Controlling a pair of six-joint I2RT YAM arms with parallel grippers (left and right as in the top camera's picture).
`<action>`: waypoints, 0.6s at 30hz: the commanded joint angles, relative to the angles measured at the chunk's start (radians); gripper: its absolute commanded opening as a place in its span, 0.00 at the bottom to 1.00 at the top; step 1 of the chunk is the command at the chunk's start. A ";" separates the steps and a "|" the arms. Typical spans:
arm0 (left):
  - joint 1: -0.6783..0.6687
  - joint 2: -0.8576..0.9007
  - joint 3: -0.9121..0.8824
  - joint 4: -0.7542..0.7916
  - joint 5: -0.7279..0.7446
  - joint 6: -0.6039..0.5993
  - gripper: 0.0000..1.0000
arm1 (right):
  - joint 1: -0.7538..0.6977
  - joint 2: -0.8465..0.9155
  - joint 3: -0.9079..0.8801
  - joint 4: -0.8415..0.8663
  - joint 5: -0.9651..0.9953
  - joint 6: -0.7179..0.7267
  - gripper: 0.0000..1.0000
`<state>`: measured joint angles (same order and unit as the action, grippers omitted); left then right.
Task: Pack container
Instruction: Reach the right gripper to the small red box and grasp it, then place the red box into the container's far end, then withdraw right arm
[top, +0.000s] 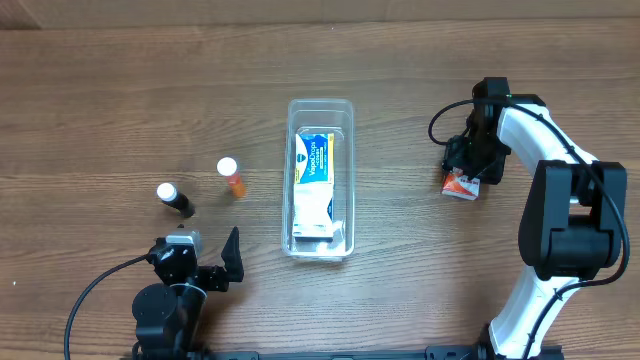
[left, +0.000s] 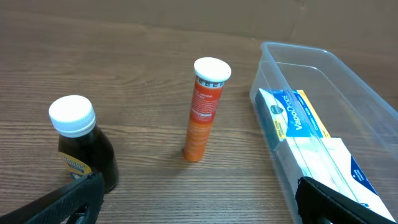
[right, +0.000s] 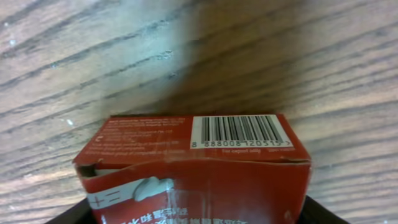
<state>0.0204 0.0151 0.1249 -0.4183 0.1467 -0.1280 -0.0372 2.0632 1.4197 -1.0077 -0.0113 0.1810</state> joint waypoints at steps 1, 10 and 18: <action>0.006 -0.010 -0.004 0.004 0.008 -0.010 1.00 | 0.008 -0.046 0.011 -0.061 -0.002 0.006 0.63; 0.006 -0.010 -0.004 0.004 0.008 -0.010 1.00 | 0.212 -0.298 0.217 -0.240 -0.021 0.030 0.63; 0.006 -0.010 -0.004 0.004 0.008 -0.010 1.00 | 0.598 -0.343 0.232 0.002 0.014 0.147 0.63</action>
<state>0.0204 0.0151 0.1249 -0.4183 0.1467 -0.1280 0.4740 1.6684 1.6630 -1.0492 -0.0208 0.2539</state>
